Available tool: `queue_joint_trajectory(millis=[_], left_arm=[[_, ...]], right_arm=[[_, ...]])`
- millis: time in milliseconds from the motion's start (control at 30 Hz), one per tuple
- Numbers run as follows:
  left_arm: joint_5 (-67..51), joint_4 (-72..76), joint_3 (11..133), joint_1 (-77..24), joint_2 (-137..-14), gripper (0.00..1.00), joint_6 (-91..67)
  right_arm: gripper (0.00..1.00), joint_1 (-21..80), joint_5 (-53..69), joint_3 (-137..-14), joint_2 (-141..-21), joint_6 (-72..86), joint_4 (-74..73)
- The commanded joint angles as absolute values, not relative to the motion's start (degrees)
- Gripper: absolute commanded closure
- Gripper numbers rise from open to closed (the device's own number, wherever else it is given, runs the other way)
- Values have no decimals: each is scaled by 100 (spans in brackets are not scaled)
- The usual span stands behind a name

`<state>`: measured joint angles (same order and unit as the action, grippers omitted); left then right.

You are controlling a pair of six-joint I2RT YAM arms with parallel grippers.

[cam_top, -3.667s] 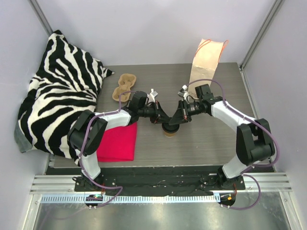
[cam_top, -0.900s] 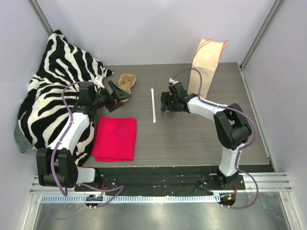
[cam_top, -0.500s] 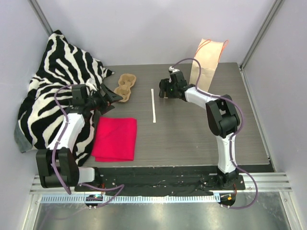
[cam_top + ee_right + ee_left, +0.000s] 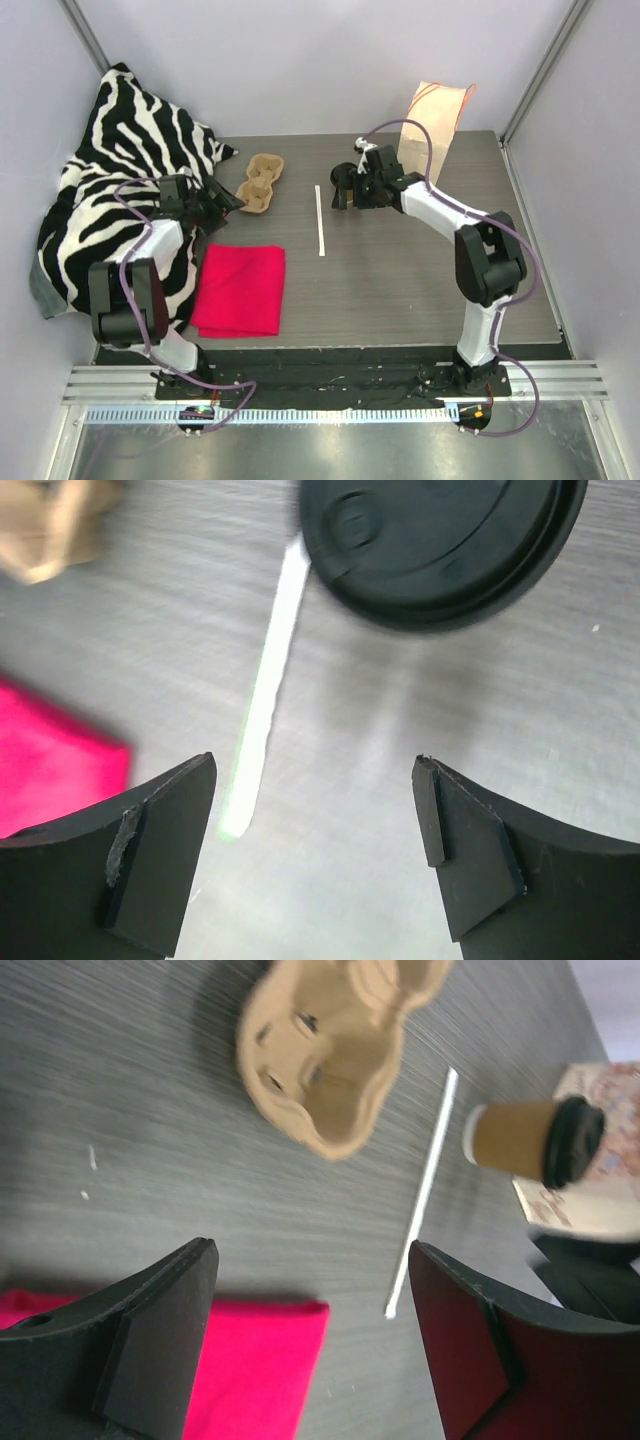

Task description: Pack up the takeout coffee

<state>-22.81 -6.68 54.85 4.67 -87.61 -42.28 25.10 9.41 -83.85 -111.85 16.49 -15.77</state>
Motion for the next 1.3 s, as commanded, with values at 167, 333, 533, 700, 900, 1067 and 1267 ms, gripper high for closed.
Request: queue_joint_trajectory(millis=[167,333,533,700,900,1067,1267], left_arm=[[-1293,-35,6380,54,-9887,23,-4080],[-686,-35,6819,-298,-10475,28,-3841],[-397,-236,7356,-430,-11056,34,-3744],[-132,-659,7752,-439,-11346,39,-3797],[-360,-745,7970,-439,-11592,67,-3911],[-1070,-1309,7929,-334,-11076,100,-4751],[-1661,-1107,7235,-53,-9354,100,-5352]], right_arm=[[12,2522,1564,-8165,-9511,1583,-2399],[11,2522,1582,-8156,-9045,1371,-2619],[11,2522,1520,-8402,-8956,1187,-2821],[11,2522,1564,-8692,-8956,1072,-2927],[11,2514,1547,-8815,-9000,1063,-2918],[8,2505,1538,-9157,-9088,1019,-2909],[8,2505,2083,-9449,-9308,1948,-2148]])
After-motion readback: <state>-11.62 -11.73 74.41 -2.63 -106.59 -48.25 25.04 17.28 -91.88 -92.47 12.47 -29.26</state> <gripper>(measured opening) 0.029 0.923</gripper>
